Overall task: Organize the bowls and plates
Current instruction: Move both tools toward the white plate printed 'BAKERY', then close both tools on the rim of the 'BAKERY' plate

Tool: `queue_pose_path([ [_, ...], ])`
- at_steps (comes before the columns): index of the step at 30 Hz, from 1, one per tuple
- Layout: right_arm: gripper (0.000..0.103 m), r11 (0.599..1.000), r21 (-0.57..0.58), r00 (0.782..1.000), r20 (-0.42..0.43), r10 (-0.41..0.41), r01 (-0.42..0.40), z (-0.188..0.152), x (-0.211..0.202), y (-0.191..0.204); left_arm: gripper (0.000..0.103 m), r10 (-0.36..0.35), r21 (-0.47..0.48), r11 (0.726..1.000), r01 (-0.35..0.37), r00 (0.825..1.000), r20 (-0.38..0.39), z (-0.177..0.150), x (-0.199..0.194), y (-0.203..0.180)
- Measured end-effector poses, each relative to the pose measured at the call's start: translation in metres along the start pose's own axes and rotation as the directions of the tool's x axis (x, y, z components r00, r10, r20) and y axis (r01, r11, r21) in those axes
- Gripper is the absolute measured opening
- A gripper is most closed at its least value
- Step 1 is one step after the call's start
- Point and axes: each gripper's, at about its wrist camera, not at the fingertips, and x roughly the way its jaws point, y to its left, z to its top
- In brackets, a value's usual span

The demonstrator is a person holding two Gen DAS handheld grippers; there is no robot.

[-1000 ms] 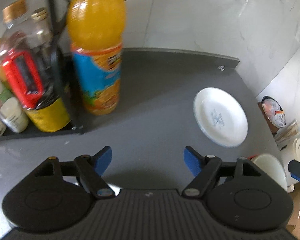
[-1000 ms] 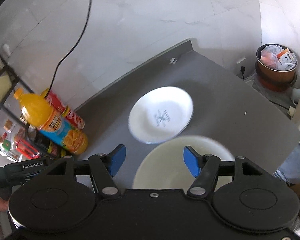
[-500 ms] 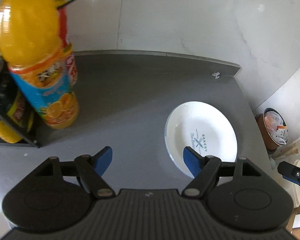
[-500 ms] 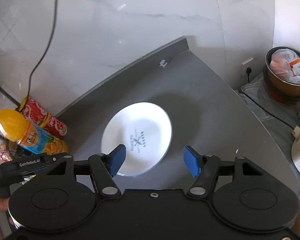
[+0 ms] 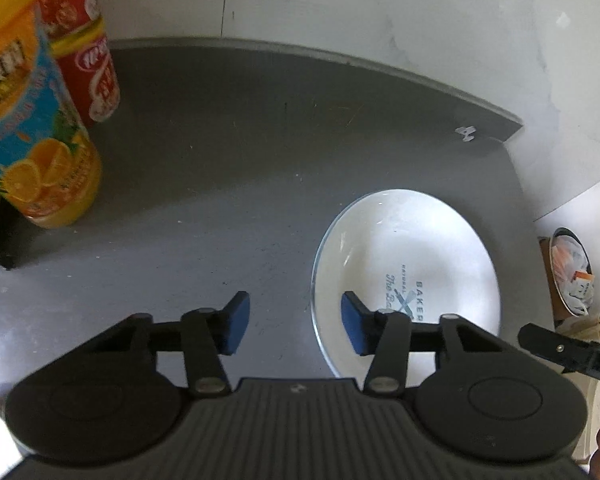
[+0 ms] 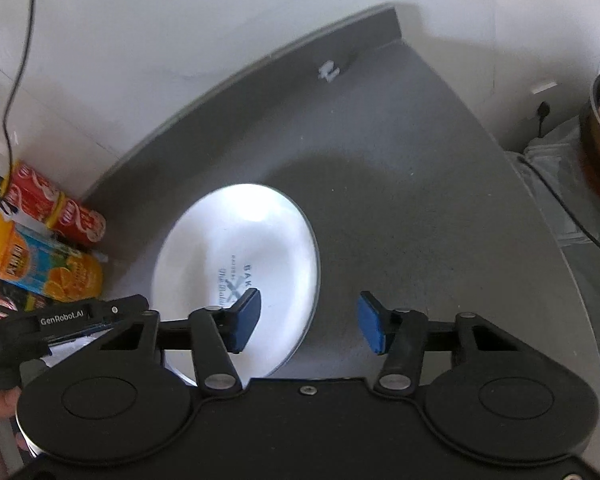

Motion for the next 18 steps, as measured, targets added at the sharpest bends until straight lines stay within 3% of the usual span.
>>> queue_pose_path([
  [6,0.046,1.000,-0.009,0.998,-0.051,0.023,-0.023,0.006,0.028,-0.007,0.039,0.003,-0.017,1.000,-0.003,1.000,-0.021,0.003,0.023,-0.003],
  [9,0.036,0.999,-0.018,0.997,-0.073,0.027,-0.029,0.008,0.040,-0.008,0.031,-0.005,-0.007,1.000,0.005,1.000,-0.020,0.003,0.033,-0.004],
  [15,0.030,0.998,-0.025,0.996,-0.074,0.058,-0.060,0.012,0.052,-0.006,0.020,-0.032,0.003,0.999,0.032,0.999,-0.016,0.005,0.037,-0.008],
  [18,0.015,0.997,-0.019,0.993,-0.093,0.066,-0.068,0.014,0.053,-0.010,0.015,-0.047,-0.012,0.999,0.047,0.999,-0.023,0.006,0.038,-0.007],
])
